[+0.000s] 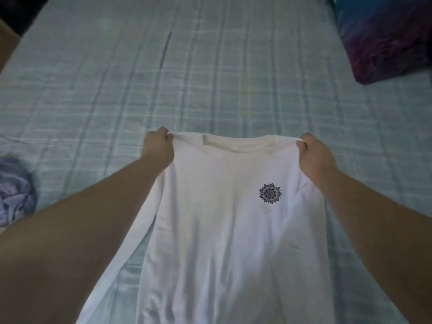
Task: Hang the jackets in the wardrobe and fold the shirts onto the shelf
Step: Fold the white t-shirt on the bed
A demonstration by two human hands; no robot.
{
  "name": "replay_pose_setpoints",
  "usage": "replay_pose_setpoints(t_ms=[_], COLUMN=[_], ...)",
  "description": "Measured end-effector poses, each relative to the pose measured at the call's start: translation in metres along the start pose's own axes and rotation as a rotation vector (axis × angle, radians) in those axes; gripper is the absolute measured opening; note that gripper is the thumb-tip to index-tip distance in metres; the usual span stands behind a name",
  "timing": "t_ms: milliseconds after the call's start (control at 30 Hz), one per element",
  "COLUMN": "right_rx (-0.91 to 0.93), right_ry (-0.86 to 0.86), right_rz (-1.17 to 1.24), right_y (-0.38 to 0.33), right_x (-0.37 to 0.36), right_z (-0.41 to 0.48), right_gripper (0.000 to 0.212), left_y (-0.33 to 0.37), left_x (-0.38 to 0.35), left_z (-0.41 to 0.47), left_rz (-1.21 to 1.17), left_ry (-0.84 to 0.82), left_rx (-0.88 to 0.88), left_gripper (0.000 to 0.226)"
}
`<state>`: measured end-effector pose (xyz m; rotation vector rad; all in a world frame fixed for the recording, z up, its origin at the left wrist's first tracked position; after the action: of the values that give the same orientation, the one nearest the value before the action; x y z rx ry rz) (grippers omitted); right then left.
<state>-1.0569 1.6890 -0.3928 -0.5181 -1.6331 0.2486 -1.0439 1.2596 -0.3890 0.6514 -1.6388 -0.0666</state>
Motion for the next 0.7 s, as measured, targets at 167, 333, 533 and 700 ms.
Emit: replay_pose_setpoints(t_ms=[167,333,533,700], right_rx=[0.019,0.135,0.06,0.177], right_ry=[0.105,0.148,0.187,0.307], right_rz=[-0.113,-0.324,-0.362,-0.153], right_y=[0.021,0.044,0.066,0.035], right_x=[-0.06,-0.113,-0.143,-0.123], right_z=[0.048,0.074,0.078,0.056], right_gripper=[0.026,0.025,0.024,0.033], left_y=[-0.001,-0.02,-0.04,-0.002], left_x=[-0.068,-0.126,-0.165,-0.149], left_z=[0.056,0.086,0.087,0.07], left_rz=[0.291,0.342,0.268,0.147], left_ry=[-0.008,0.084,0.146,0.321], left_rx=[0.004,-0.1,-0.088,-0.373], left_gripper=[0.035,0.028,0.031,0.048])
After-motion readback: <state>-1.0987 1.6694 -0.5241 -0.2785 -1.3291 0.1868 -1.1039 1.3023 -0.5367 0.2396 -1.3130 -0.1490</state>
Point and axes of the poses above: each hand's wrist, its own z-axis towards the middle knuckle, its own x-axis out of the back of the hand, y = z × x, the point moved 9 cm from there along z, towards the middle knuckle, and after that the axes turned 1 degree about z, right-handed, at the moved point
